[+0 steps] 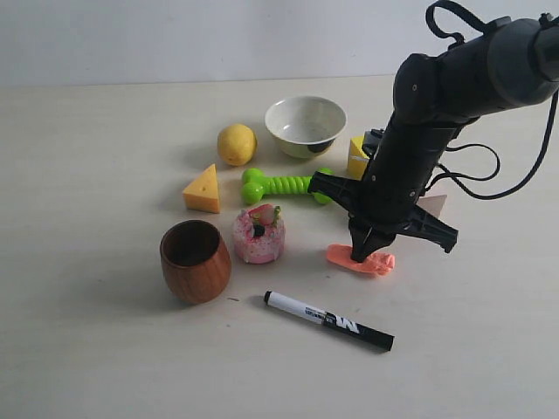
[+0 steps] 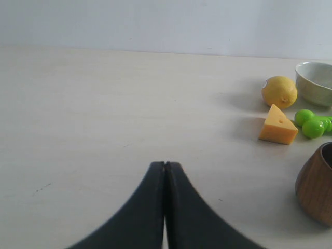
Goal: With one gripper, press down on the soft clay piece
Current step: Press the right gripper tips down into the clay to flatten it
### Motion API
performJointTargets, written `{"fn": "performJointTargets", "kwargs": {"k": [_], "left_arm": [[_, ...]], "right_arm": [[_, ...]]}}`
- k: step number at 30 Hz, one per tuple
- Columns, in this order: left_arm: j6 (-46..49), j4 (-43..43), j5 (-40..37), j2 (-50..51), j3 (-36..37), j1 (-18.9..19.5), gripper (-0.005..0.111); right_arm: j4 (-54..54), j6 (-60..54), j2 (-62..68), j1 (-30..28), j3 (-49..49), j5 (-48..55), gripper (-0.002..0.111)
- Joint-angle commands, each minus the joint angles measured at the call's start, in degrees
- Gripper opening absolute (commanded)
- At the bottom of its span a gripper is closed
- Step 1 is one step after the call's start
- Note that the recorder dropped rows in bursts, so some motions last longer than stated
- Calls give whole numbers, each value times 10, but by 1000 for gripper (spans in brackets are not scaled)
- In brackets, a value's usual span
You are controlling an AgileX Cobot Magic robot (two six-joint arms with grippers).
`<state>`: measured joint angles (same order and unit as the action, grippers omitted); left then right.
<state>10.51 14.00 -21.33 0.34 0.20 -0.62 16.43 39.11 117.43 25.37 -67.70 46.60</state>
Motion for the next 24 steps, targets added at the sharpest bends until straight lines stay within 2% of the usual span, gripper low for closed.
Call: {"fn": "performJointTargets", "kwargs": {"k": [1,24], "left_arm": [[-1,1,5,-3,-2,1,0],[-1,1,5,-3,-2,1,0]], "right_arm": [[50,-6,41,13,13,-4,0],[72,-30,73,13,13,1,0]]}}
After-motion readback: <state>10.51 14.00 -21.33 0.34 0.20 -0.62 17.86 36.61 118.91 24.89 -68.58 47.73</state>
